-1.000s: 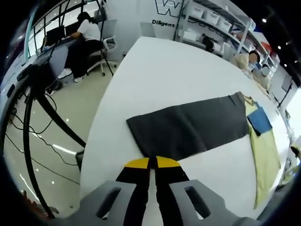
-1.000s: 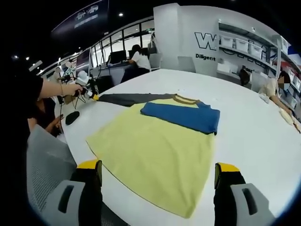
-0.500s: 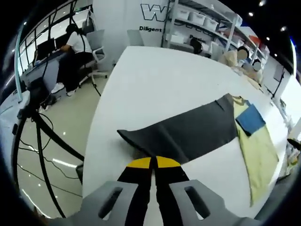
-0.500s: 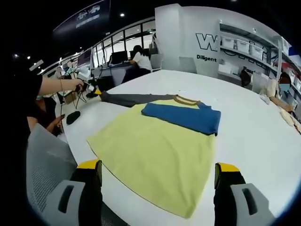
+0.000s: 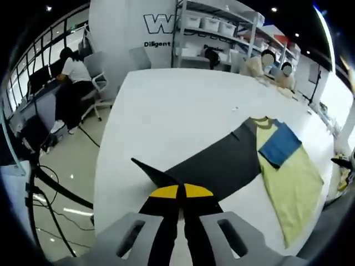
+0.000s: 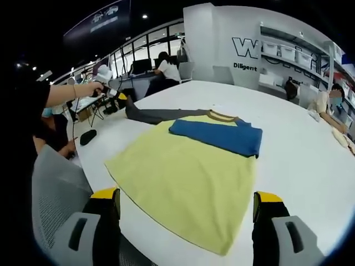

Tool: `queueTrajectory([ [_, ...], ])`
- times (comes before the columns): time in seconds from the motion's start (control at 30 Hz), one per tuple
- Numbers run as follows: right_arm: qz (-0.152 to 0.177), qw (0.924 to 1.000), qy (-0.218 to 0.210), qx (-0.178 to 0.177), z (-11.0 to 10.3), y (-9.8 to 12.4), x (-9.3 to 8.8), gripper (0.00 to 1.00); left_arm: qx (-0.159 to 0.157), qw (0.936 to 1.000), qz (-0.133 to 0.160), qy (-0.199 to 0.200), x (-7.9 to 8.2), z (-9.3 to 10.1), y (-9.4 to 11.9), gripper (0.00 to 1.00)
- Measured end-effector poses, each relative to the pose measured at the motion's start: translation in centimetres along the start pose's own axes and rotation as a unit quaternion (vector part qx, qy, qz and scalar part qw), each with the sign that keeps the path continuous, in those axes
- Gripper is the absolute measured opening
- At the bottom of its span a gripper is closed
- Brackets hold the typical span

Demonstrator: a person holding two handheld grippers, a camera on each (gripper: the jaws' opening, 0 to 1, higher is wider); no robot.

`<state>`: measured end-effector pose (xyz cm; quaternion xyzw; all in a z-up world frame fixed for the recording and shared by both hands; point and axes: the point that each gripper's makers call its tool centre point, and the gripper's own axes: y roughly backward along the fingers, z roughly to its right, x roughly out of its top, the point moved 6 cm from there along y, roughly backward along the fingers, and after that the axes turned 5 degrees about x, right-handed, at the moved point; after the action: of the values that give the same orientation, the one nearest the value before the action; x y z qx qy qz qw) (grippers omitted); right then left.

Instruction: Fold the garment on the visible template until the final outline fits inside the template.

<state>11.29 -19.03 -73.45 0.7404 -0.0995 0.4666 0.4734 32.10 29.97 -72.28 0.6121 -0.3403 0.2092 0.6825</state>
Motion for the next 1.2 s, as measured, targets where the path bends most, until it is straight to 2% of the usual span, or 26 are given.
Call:
queueTrajectory([
  [0.2, 0.001, 1.0, 0.001, 0.002, 0.0, 0.1, -0.1, 0.99, -0.029, 0.9993, 0.011, -0.02, 1.6, 2.4, 0.0, 0.0],
  [0.5, 0.0, 1.0, 0.002, 0.003, -0.1, 0.0, -0.2, 0.99, -0.062, 0.9973, 0.029, -0.027, 4.1, 4.9, -0.4, 0.0],
  [0.57, 0.0, 1.0, 0.0, 0.004, -0.2, 0.0, -0.2, 0.99, -0.068, 0.9965, 0.043, -0.026, 5.2, 5.9, -0.4, 0.0],
  [0.63, 0.001, 1.0, 0.0, 0.005, -0.2, -0.1, -0.1, 0.99, -0.073, 0.996, 0.046, -0.022, 5.7, 6.6, -0.5, 0.0],
  [0.7, 0.001, 1.0, 0.002, 0.009, -0.4, -0.3, -0.1, 0.99, -0.092, 0.9939, 0.056, -0.024, 6.8, 7.9, -1.3, 0.0],
  [0.9, -0.004, 0.9998, 0.005, 0.017, -0.7, -0.6, -0.3, 0.99, -0.115, 0.9903, 0.075, -0.02, 8.3, 10.0, -2.4, 0.0],
  [1.2, -0.004, 0.9998, 0.002, 0.019, -0.8, -0.5, -0.4, 0.99, -0.145, 0.9852, 0.087, -0.028, 9.6, 13.5, -2.5, 0.0],
])
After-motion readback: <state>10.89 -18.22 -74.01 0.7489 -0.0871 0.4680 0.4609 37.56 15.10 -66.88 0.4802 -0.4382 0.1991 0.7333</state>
